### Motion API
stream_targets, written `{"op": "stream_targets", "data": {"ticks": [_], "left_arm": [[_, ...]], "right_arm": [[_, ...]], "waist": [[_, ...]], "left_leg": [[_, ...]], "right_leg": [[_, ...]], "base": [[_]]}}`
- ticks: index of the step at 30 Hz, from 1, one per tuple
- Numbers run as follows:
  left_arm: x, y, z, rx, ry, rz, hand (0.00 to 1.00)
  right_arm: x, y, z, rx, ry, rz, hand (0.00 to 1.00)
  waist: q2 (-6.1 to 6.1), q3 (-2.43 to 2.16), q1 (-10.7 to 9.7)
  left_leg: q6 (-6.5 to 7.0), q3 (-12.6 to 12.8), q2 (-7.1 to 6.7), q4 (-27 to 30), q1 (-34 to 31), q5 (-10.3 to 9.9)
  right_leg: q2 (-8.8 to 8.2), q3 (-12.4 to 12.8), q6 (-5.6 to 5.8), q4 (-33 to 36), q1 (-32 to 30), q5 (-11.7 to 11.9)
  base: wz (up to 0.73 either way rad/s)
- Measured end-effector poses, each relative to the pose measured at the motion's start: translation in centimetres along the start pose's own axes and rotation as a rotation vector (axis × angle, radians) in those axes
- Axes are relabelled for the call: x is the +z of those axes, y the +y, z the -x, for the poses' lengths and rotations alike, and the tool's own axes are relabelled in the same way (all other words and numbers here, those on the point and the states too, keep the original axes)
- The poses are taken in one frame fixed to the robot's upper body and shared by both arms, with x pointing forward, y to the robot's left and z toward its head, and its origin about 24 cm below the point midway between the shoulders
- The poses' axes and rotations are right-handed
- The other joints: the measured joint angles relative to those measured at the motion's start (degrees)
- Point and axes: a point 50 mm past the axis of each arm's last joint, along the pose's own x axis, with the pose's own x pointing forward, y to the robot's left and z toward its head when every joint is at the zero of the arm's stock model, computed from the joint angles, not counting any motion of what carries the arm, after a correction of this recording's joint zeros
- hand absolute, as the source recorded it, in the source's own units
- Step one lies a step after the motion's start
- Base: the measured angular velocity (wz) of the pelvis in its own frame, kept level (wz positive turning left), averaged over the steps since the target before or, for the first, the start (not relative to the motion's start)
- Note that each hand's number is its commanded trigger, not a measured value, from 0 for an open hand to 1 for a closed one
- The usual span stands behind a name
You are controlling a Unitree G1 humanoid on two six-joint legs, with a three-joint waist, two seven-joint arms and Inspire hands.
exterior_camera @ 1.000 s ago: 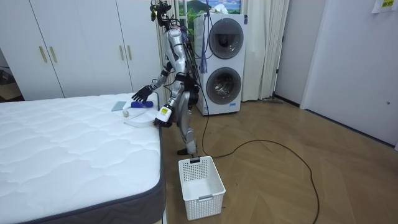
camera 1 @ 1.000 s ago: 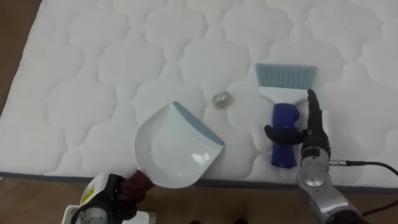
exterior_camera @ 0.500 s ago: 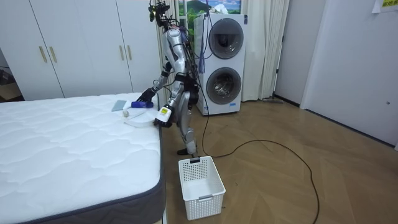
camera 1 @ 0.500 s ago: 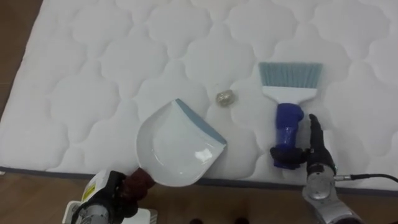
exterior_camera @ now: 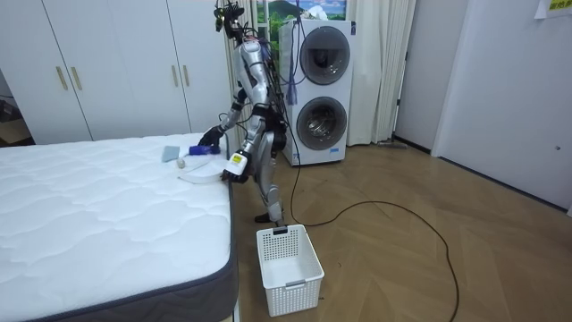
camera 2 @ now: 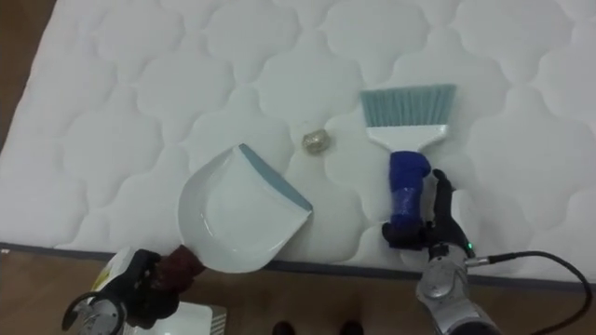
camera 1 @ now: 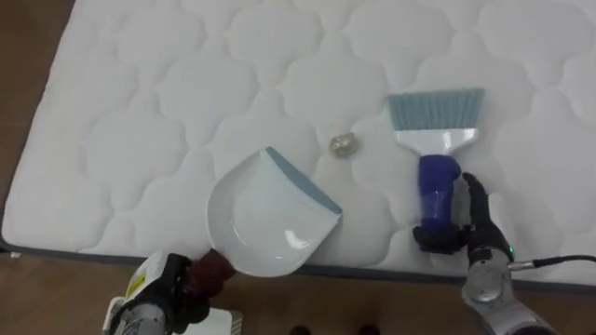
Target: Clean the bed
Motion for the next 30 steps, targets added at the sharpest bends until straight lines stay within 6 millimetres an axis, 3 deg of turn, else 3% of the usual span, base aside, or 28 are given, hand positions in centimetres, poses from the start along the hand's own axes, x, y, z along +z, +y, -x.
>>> {"op": "stream_targets", "data": {"ticks": [6,13,30], "left_arm": [[0.1,0.1,0.0,0.005,0.006,-0.004,1.00],[-0.1,0.2,-0.1,0.008,0.018,-0.008,1.00],[-0.1,0.5,-0.2,0.017,0.036,-0.012,1.00]], "right_arm": [[-0.5,-1.4,-0.7,-0.042,0.051,0.040,1.00],[-1.8,-0.6,0.0,-0.011,0.124,0.029,1.00],[-2.1,-0.8,0.0,-0.032,0.156,-0.003,1.00]], "waist": [[-0.65,-0.35,0.15],[-1.83,-0.42,0.11],[-1.88,-0.40,0.03]], "left_leg": [[0.00,-0.06,0.08,0.21,0.04,0.00],[0.00,-0.16,0.12,0.52,0.38,0.00],[0.06,-0.01,0.18,1.60,0.17,0.03]], "right_leg": [[0.08,0.00,-0.01,0.15,0.01,0.00],[0.08,-0.17,0.02,0.01,0.64,0.05],[-0.24,-0.14,-0.03,1.09,0.46,0.10]], "base": [[0.00],[0.00],[0.00]]}}
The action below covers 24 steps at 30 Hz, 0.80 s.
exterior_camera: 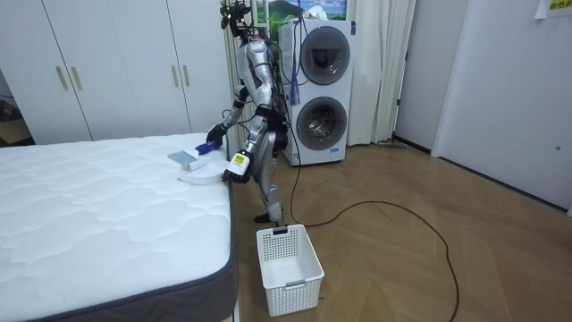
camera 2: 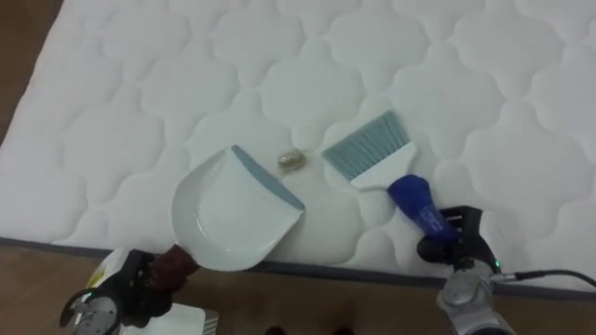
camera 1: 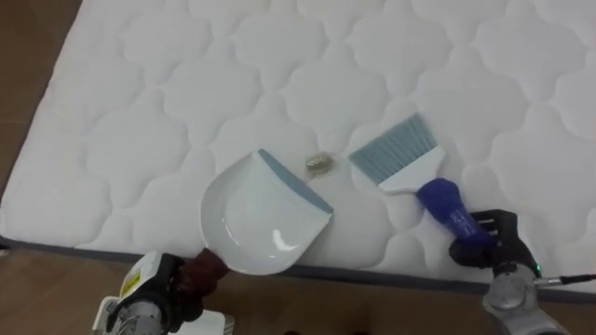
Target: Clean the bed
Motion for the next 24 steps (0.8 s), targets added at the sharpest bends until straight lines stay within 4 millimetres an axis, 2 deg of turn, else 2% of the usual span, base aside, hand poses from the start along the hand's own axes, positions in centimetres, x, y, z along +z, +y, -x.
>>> {"op": "stream_targets", "data": {"ticks": [3,5,9,11,13,15,16,18,21,24], "left_arm": [[0.0,0.1,-0.1,0.003,0.005,-0.006,1.00],[-0.1,0.5,-0.1,0.012,0.002,-0.017,1.00],[-0.5,3.1,-0.5,0.072,-0.022,-0.117,1.00],[-0.8,4.4,-0.7,0.103,-0.024,-0.146,1.00],[-0.8,6.3,-1.0,0.145,-0.024,-0.201,1.00],[-0.9,7.4,-1.2,0.166,-0.030,-0.249,1.00],[-0.6,8.1,-1.4,0.184,-0.040,-0.270,1.00],[-0.1,9.1,-1.6,0.207,-0.053,-0.286,1.00],[0.5,9.9,-1.8,0.223,-0.074,-0.305,1.00],[1.1,10.5,-2.0,0.234,-0.088,-0.309,1.00]], "right_arm": [[-0.2,-0.5,-0.2,-0.009,0.003,0.017,1.00],[-0.4,-1.1,-0.4,-0.020,0.004,0.033,1.00],[-0.4,-3.8,-1.4,-0.057,-0.043,0.174,1.00],[0.2,-5.3,-2.1,-0.081,-0.077,0.251,1.00],[1.4,-7.8,-3.1,-0.118,-0.120,0.384,1.00],[2.3,-9.8,-3.7,-0.141,-0.162,0.537,1.00],[2.9,-11.3,-4.0,-0.165,-0.186,0.630,1.00],[3.6,-12.8,-4.4,-0.198,-0.205,0.751,1.00],[5.1,-14.2,-4.7,-0.236,-0.255,0.915,1.00],[6.5,-14.5,-4.9,-0.255,-0.304,1.040,1.00]], "waist": [[-0.21,0.09,-0.15],[-0.78,0.15,-0.14],[-2.42,0.02,0.09],[-3.22,0.06,-0.03],[-4.75,0.13,0.19],[-5.66,0.13,0.52],[-6.20,0.42,0.88],[-7.14,0.94,1.66],[-8.06,1.02,2.03],[-8.49,1.18,2.97]], "left_leg": [[0.23,0.12,-0.24,0.00,0.00,0.14],[0.29,0.19,-0.52,-0.21,-0.11,0.17],[0.43,0.17,-0.47,0.08,-0.70,0.25],[0.43,0.16,-0.46,0.10,-1.03,0.26],[0.52,0.18,-0.43,0.58,-1.72,0.32],[0.51,0.12,-0.19,1.25,-1.98,0.31],[0.50,-0.01,-0.06,1.58,-2.27,0.31],[0.48,0.01,0.16,1.70,-2.34,0.30],[0.45,0.00,0.64,2.31,-3.38,0.02],[0.39,0.00,1.26,3.61,-4.25,-0.38]], "right_leg": [[-0.42,-0.13,0.00,0.21,-0.12,-0.34],[-0.75,-0.02,0.07,0.78,-0.39,-1.06],[-0.69,-0.02,0.02,0.94,-0.96,-1.02],[-0.72,-0.07,0.02,1.03,-1.17,-1.00],[-0.88,-0.09,-0.14,2.35,-2.18,-0.63],[-0.73,-0.16,-0.14,2.28,-2.05,-0.62],[-0.67,-0.40,-0.23,2.22,-2.02,-0.57],[-0.56,-0.61,-0.42,2.26,-2.02,-0.45],[-0.31,-0.98,-0.66,2.32,-2.67,-0.17],[0.08,-1.28,-0.92,2.50,-3.02,0.14]], "base": [[0.05],[0.08],[0.02],[0.00],[0.00],[0.02],[0.05],[0.02],[0.04],[-0.03]]}}
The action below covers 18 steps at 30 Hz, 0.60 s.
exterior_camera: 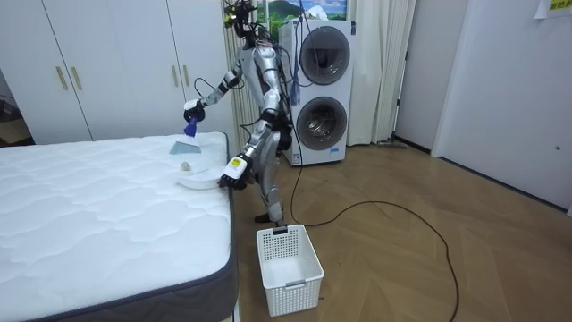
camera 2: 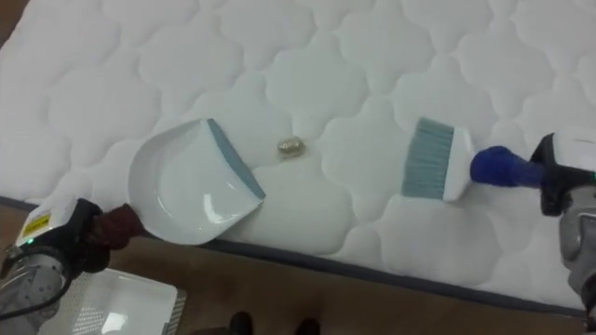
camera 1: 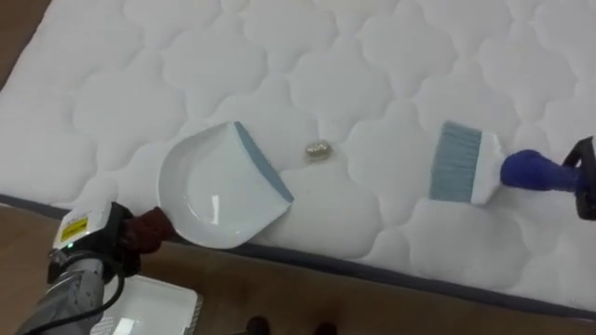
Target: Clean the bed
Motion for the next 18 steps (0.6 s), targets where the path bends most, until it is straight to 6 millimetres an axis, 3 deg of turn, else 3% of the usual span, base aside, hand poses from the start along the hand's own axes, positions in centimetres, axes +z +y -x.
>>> {"op": "stream_targets", "data": {"ticks": [5,12,18], "left_arm": [[-0.6,0.7,-0.1,0.008,-0.001,-0.048,1.00],[-1.2,1.4,-0.1,0.021,-0.001,-0.096,1.00],[-1.3,1.4,-0.1,0.009,-0.002,-0.096,1.00]], "right_arm": [[0.9,-2.0,-1.0,-0.060,-0.101,0.217,1.00],[2.7,-4.1,-1.5,-0.160,-0.251,0.467,1.00],[4.2,-5.2,-1.5,-0.251,-0.333,0.582,1.00]], "waist": [[-0.70,-0.03,0.34],[-2.83,-0.06,1.88],[-3.09,-0.04,2.04]], "left_leg": [[-0.12,0.02,0.20,0.00,-0.04,-0.25],[-0.18,0.27,0.38,0.15,0.18,-0.21],[-0.15,-0.01,0.59,-0.06,0.64,-0.19]], "right_leg": [[0.09,-0.12,-0.23,0.18,-0.07,0.13],[0.22,-0.63,-0.37,-1.05,0.24,0.22],[0.69,-1.10,-0.02,-2.54,1.58,1.00]], "base": [[0.00],[-0.03],[0.01]]}}
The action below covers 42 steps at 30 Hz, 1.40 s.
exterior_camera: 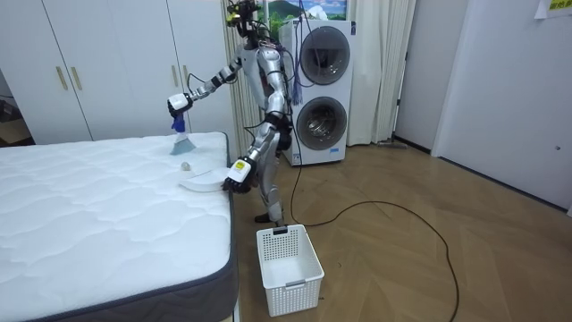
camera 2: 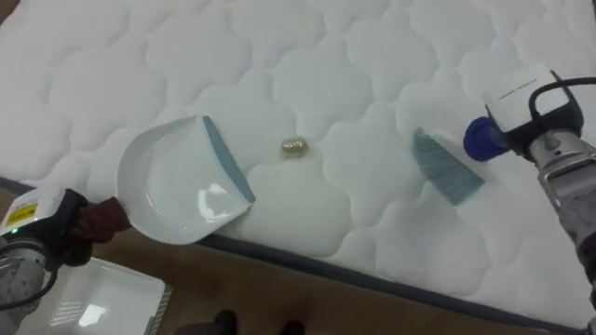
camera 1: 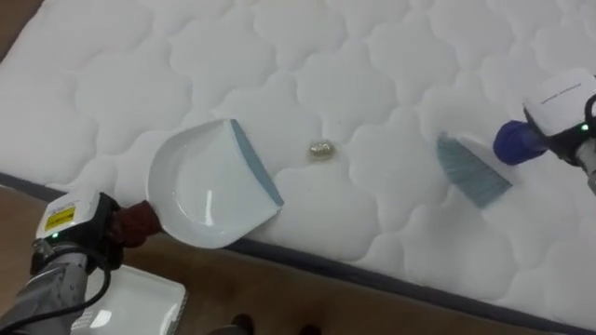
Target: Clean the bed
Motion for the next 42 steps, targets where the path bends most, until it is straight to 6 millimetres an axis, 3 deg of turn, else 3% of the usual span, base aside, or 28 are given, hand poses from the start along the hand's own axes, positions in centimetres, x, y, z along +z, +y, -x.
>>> {"op": "stream_targets", "data": {"ticks": [5,12,17,22,34,42], "left_arm": [[0.0,0.1,0.0,-0.005,-0.003,-0.001,1.00],[0.3,0.2,0.0,-0.006,-0.016,-0.001,1.00],[0.8,0.4,-0.2,-0.013,-0.029,0.006,1.00],[1.7,-0.3,-0.1,-0.045,-0.032,0.029,1.00],[2.2,-0.4,-0.3,-0.078,-0.037,0.031,1.00],[2.2,-0.5,-0.2,-0.082,-0.031,0.029,1.00]], "right_arm": [[0.2,-1.3,-0.5,-0.080,0.002,-0.005,1.00],[0.8,-1.4,-0.6,-0.092,0.038,-0.102,1.00],[1.3,-1.2,-0.8,-0.034,0.132,-0.293,1.00],[1.7,-0.8,-0.9,0.086,0.200,-0.526,1.00],[2.1,1.2,-0.3,0.310,0.323,-1.024,1.00],[4.3,0.8,-0.4,0.369,0.250,-1.125,1.00]], "waist": [[-0.02,0.04,0.07],[0.20,0.20,-0.02],[0.76,0.56,0.10],[2.38,0.39,0.08],[3.28,0.23,-1.13],[3.67,-0.01,-1.32]], "left_leg": [[-0.01,0.01,0.07,-0.05,0.03,-0.01],[-0.05,-0.12,0.05,-0.64,-0.11,-0.05],[-0.06,-0.50,0.02,-0.81,-0.53,-0.05],[-0.07,-1.12,-0.01,-1.35,-0.48,-0.05],[-0.16,-1.30,0.12,-1.57,0.94,-0.01],[-0.25,-1.11,0.41,-1.38,1.38,0.04]], "right_leg": [[0.23,0.40,0.02,0.00,-0.06,-0.01],[0.25,0.22,0.02,-0.25,-0.01,0.07],[0.34,-0.07,0.05,-0.52,-0.22,0.14],[0.65,-0.63,0.33,-2.25,0.64,0.67],[1.03,-0.55,0.40,-3.12,2.36,0.72],[1.48,0.29,0.09,-3.15,2.55,1.16]], "base": [[-0.01],[0.00],[0.04],[0.05],[0.00],[-0.06]]}}
